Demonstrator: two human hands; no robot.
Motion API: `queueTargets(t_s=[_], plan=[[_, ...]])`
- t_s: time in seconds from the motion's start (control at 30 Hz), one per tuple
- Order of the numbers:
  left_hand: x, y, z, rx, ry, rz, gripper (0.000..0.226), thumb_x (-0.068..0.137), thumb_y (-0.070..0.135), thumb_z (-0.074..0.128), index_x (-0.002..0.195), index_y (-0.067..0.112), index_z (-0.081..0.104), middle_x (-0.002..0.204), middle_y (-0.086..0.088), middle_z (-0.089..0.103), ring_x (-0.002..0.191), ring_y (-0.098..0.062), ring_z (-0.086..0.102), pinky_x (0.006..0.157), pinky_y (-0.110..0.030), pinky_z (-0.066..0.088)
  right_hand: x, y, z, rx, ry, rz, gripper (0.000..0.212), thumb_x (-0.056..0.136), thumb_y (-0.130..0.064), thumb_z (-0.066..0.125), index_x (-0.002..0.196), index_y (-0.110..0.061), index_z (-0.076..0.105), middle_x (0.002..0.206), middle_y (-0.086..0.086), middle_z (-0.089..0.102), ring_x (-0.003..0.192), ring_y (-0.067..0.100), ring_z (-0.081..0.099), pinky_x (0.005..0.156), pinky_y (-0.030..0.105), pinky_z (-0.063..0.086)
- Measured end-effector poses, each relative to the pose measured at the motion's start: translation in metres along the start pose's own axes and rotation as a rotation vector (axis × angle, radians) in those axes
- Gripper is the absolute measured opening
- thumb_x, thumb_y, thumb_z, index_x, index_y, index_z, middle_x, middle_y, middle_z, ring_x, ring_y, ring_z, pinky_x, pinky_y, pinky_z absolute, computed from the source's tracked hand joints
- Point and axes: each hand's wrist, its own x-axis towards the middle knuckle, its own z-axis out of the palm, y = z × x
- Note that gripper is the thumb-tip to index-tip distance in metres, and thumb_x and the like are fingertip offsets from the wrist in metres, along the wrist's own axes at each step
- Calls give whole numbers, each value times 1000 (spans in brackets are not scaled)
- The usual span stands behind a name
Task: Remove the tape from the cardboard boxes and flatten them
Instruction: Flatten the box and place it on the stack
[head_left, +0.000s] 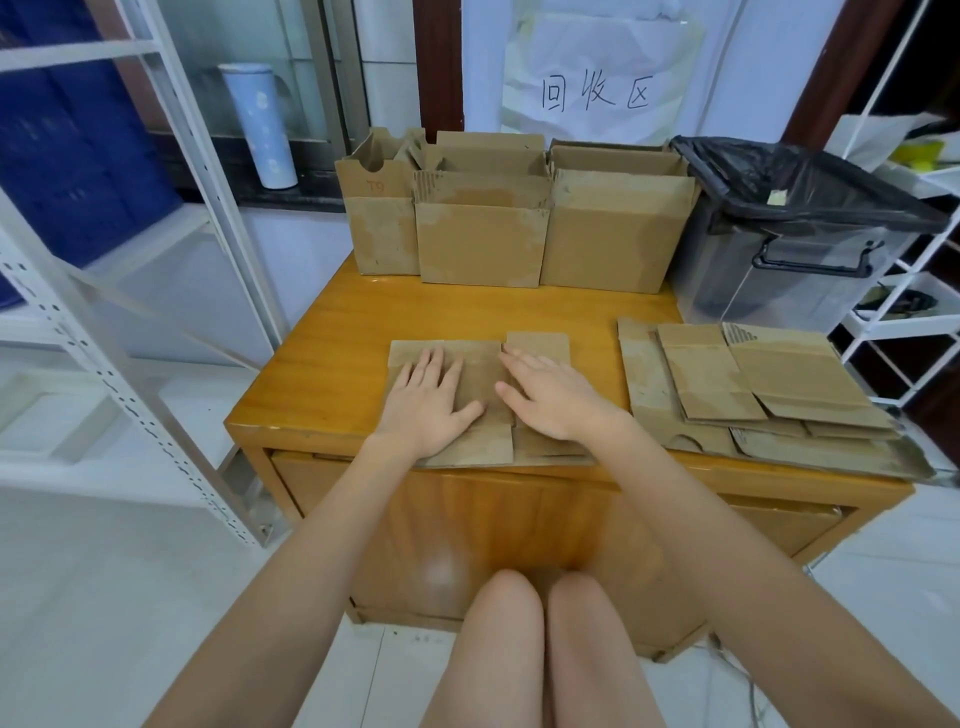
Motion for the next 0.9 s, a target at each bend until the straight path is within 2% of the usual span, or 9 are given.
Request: queueTargets(t_s=[0.13, 0.3, 0.4, 0.5, 0.57, 0.67, 0.77, 0.9], plan=[[0, 0, 0, 25, 9, -7, 72, 96, 61, 24, 154, 19, 11, 162, -10, 3, 149, -20, -1, 120, -36, 0, 11, 8, 22, -57, -8, -24, 62, 102, -48, 23, 154, -15, 11, 162, -1, 2, 148, 10, -2, 121, 34, 2], [0, 2, -1, 18, 30, -18, 71, 96, 61, 25, 154, 21, 15, 161, -9, 7, 149, -20, 2, 120, -36, 2, 15, 11, 30, -53, 54, -18, 61, 102, -48, 24, 153, -17, 17, 161, -2, 10, 148, 11, 4, 120, 33, 1], [-6, 3, -1, 13, 74, -99, 64, 97, 57, 27, 152, 23, 24, 160, -13, 13, 148, -24, 8, 119, -38, 6, 14, 9, 29, -52, 59, -18, 61, 101, -49, 24, 153, -18, 18, 161, -2, 11, 148, 11, 5, 119, 34, 2], [-14, 5, 0, -25, 104, -244, 57, 99, 50, 28, 150, 23, 29, 157, -19, 18, 146, -32, 12, 118, -41, 12, 8, 5, 28, -112, 123, 64, 64, 99, -55, 25, 151, -20, 25, 160, 4, 16, 148, 19, 7, 118, 40, 9], [-20, 6, -1, -11, 109, -302, 56, 100, 47, 27, 150, 22, 29, 157, -21, 19, 145, -37, 14, 117, -43, 16, 1, -1, 23, -214, 145, 228, 66, 97, -59, 25, 147, -17, 31, 157, 12, 20, 146, 29, 14, 112, 45, 20], [-27, 9, -4, -11, 82, -354, 57, 100, 50, 24, 151, 24, 26, 157, -21, 16, 143, -41, 17, 114, -45, 20, -11, -13, 17, -319, 76, 438, 69, 96, -62, 20, 144, -14, 35, 149, 24, 31, 135, 40, 32, 104, 47, 31], [-31, 13, -5, 13, 61, -372, 59, 99, 56, 22, 151, 28, 24, 157, -20, 16, 140, -41, 22, 111, -44, 24, -18, -18, 17, -303, 22, 471, 73, 94, -66, 16, 143, -14, 34, 134, 22, 48, 120, 36, 46, 95, 43, 36], [-33, 20, -5, 18, 34, -343, 66, 95, 63, 23, 151, 28, 25, 156, -17, 19, 138, -43, 23, 111, -46, 25, -22, -20, 18, -270, 41, 473, 75, 93, -68, 19, 141, -13, 37, 130, 21, 51, 117, 35, 47, 92, 41, 38]])
